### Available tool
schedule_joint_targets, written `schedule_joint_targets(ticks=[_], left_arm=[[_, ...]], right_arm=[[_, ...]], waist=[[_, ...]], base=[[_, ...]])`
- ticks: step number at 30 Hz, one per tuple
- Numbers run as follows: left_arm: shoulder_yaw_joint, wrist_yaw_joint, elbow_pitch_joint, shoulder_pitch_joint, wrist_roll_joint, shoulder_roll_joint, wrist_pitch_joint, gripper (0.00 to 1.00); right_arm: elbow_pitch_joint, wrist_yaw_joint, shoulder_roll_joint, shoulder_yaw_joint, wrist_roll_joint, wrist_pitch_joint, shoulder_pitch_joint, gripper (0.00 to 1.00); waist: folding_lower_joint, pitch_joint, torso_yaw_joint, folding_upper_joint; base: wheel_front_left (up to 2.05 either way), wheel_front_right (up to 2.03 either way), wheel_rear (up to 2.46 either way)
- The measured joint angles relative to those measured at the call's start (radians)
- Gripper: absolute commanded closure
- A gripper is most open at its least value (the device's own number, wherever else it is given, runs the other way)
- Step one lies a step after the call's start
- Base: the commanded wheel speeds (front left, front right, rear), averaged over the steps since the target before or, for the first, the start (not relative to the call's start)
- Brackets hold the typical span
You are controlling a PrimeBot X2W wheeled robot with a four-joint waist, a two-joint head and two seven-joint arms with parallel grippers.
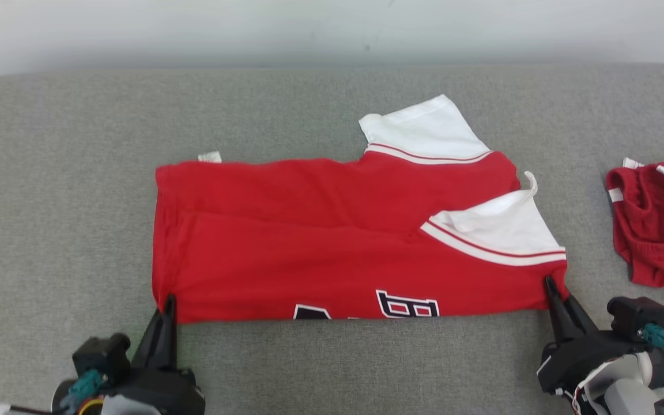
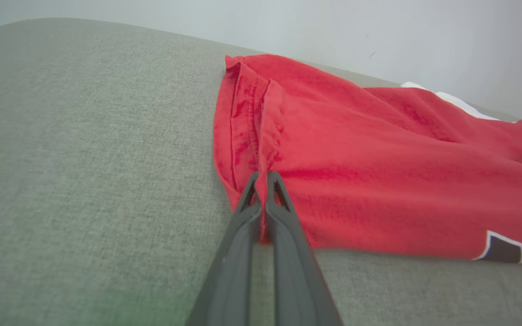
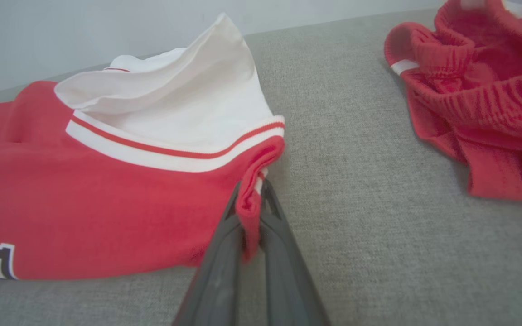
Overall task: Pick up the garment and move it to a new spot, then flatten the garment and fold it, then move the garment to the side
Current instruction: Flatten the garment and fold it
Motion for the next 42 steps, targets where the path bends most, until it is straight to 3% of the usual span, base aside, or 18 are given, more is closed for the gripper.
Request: schedule_joint_targets(ticks=[12,27,28,29,30,37,42], left_arm=[[-0.009,0.028,-0.047,0.181,-0.045,-0.001,0.0,1.0],[0.023,0.049,0.017,0.312,-0.027,0.0,0.0,1.0],[0.026,0.045,0.02,0.313,-0.027,0.0,0.0,0.89],[0.03,0.046,0.019,0.312,-0.027,-0.001,0.0,0.32],[0.034,0.048,0.015,0.311,-0.027,-0.001,0.0,0.0],[0.061,0.054,-0.062,0.248,0.001,0.002,0.0,0.0],[0.064,0.027,-0.027,0.122,0.033,0.002,0.0,0.0]], right_arm=[[-0.008,0.0,-0.026,0.049,0.026,0.0,0.109,1.0],[-0.064,0.0,-0.051,0.159,0.1,0.0,0.255,1.0],[-0.063,0.0,-0.05,0.154,0.105,0.0,0.256,1.0],[-0.065,0.0,-0.049,0.147,0.106,0.0,0.256,0.54],[-0.071,0.0,-0.049,0.133,0.106,0.0,0.255,0.0],[-0.127,0.0,-0.049,0.053,0.054,0.0,0.194,0.0],[-0.142,0.0,-0.046,0.044,0.007,0.0,0.084,0.0]], waist=[[-0.0001,-0.116,0.032,0.0],[-0.0003,-0.232,0.072,-0.0001],[-0.0002,-0.232,0.072,-0.0002],[-0.0003,-0.23,0.072,-0.0002],[-0.0002,-0.227,0.071,-0.0001],[-0.0001,-0.195,0.071,-0.0001],[-0.0001,-0.151,0.075,-0.0001]], base=[[0.0,0.0,0.0],[0.0,0.0,0.0],[0.0,0.0,0.0],[0.0,0.0,0.0],[0.0,0.0,0.0],[0.0,0.0,0.0],[0.0,0.0,0.0]])
